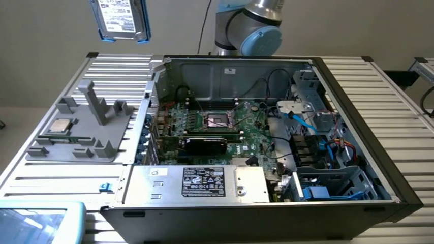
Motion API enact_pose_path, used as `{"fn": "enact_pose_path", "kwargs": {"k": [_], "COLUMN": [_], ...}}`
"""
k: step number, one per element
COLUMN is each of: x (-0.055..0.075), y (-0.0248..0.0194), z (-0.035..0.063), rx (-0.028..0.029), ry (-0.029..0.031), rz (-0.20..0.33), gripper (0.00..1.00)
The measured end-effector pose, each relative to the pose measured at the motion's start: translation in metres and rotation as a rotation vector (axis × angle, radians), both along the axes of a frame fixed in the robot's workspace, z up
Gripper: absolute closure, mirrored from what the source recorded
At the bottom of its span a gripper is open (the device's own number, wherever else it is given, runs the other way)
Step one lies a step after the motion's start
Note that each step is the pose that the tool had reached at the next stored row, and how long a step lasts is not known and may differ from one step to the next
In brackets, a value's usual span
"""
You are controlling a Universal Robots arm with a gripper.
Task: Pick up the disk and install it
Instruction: 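Pick up the disk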
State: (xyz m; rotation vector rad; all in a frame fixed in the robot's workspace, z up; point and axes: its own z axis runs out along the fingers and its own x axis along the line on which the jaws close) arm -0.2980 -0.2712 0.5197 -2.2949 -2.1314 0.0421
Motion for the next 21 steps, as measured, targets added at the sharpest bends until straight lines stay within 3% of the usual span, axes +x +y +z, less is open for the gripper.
{"fn": "enact_pose_path", "kwargs": {"k": [8,18,21], "x": [0.034,0.036,0.043], "y": [-0.0062,-0.0063,-0.0077], "z": [0.0132,0.0151,0.0221], "rx": [-0.0005,-0.0006,-0.0006], "ry": [0.0054,0.0079,0.0080], "rz": [0.000,0.000,0.000], "gripper": [0.63,0.63,0.63]}}
